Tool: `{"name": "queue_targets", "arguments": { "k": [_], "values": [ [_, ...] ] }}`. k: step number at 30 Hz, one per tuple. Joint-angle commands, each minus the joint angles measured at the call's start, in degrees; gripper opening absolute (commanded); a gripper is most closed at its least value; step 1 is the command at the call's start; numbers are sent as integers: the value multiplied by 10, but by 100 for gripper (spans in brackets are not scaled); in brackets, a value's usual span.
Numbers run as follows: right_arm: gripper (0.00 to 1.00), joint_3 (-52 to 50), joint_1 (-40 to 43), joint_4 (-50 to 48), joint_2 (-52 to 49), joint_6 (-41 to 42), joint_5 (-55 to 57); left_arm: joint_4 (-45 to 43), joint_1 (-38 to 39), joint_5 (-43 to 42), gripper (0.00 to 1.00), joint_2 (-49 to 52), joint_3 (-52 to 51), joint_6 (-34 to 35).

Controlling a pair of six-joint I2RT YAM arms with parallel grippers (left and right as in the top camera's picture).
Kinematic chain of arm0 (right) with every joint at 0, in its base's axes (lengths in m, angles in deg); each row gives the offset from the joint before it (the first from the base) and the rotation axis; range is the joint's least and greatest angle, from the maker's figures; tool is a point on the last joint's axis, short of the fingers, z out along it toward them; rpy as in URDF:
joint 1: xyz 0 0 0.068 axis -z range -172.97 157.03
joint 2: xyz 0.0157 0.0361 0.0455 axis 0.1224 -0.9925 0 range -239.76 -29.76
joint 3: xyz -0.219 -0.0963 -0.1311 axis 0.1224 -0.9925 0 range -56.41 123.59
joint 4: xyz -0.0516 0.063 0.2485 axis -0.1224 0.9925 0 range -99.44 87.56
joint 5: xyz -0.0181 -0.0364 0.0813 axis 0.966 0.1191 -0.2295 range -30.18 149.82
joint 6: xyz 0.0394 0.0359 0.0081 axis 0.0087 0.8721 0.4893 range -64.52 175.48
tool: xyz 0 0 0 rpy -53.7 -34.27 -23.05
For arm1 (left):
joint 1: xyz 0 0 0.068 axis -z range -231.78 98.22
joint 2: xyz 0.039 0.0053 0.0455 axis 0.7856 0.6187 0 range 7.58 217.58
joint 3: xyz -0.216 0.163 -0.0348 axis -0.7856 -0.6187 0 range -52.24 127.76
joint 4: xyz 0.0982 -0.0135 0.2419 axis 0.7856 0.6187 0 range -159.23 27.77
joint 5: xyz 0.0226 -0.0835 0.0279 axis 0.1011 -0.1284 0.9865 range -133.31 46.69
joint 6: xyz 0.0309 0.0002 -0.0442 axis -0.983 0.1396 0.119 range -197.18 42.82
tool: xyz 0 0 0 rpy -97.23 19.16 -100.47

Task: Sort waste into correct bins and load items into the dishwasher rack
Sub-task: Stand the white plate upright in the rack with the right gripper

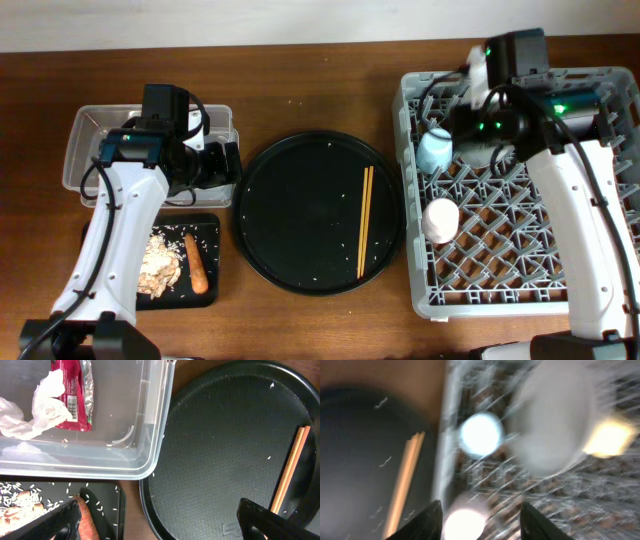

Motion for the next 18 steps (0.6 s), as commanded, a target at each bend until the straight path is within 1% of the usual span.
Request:
{"name": "queue_targets", "arguments": {
  "k": [1,2,3,4,5,6,7,8,10,11,13,16,18],
  "values": [
    [49,-16,-11,15,-17,14,-201,0,1,2,99,1,2,-5],
    [87,-32,-14,10,-22,14,-245,0,1,2,99,1,2,-5],
    [98,-50,-18,5,-31,14,-297,0,1,2,99,1,2,-5],
    [98,-64,-24,3,-41,14,-312,0,1,2,99,1,2,-5],
    [93,-71,-29,2,-47,14,-312,0,1,2,99,1,2,-5],
    [69,-86,-42,0,-63,19,-312,0,1,2,99,1,2,-5],
    [61,-93,-53,-8,-71,24,-311,0,1,2,99,1,2,-5],
    [40,-108,-72,-35,-82,42,-312,0,1,2,99,1,2,-5],
    [36,-126,-111,-80,-95,87,-284,0,1,2,99,1,2,-5],
    [35,-129,-123,-90,-98,104,-259,0,1,2,99,1,2,-5],
    [36,-139,-163,-121,-107,176,-156,0,1,2,99,1,2,-5],
    [35,-165,-208,-165,-109,271,-39,0,1,2,99,1,2,-5],
    [33,-199,-228,-196,-109,314,-3,0,1,2,99,1,2,-5]
  ]
}}
